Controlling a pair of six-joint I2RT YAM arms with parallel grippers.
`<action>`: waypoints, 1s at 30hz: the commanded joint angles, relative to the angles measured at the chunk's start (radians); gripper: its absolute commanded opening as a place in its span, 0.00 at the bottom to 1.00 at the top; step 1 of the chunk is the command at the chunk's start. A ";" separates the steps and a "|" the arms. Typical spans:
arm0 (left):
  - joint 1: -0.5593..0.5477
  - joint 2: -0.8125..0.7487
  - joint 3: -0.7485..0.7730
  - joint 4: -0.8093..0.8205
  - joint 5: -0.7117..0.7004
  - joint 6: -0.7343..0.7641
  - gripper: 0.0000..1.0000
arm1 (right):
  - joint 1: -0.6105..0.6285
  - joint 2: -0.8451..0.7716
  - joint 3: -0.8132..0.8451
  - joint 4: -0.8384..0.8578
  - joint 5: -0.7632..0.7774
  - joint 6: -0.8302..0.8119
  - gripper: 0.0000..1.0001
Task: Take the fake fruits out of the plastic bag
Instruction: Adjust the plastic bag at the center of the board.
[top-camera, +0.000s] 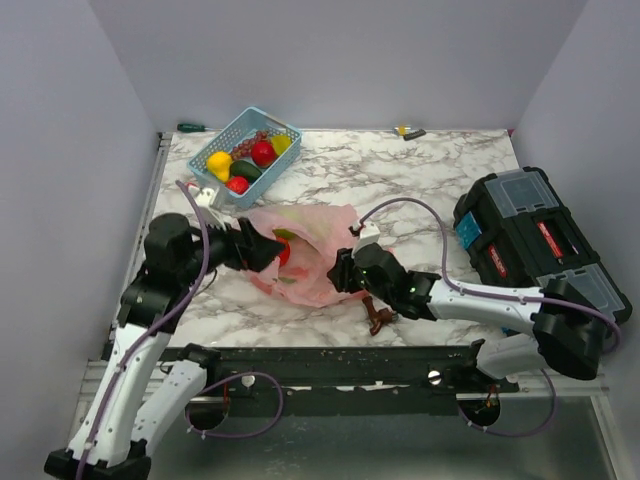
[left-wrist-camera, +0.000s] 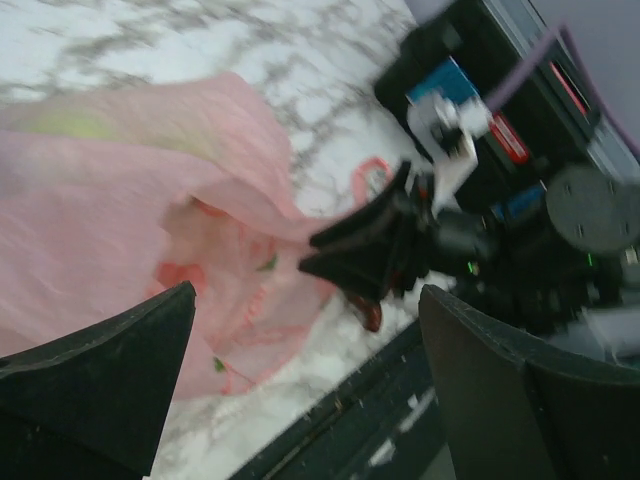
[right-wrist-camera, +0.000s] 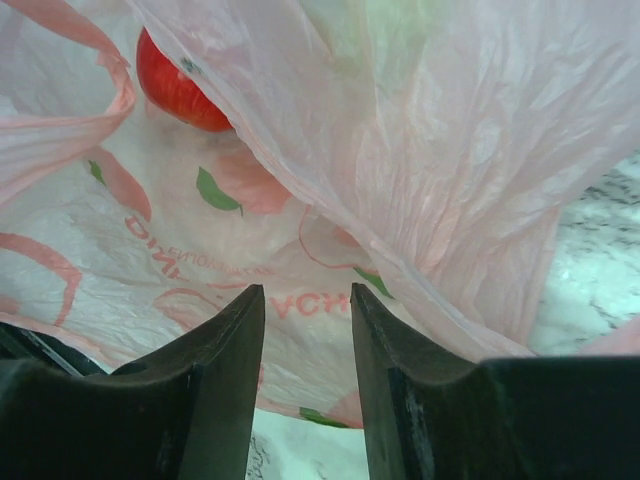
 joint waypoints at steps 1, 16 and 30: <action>-0.216 -0.146 -0.137 0.004 0.001 -0.032 0.92 | 0.001 -0.097 0.041 -0.127 0.113 -0.028 0.47; -0.658 0.224 -0.088 0.110 -0.483 -0.039 0.87 | -0.069 -0.365 -0.026 -0.393 0.371 0.019 1.00; -0.664 0.525 -0.057 0.161 -0.595 0.036 0.80 | -0.232 -0.220 -0.111 -0.092 -0.060 -0.068 0.59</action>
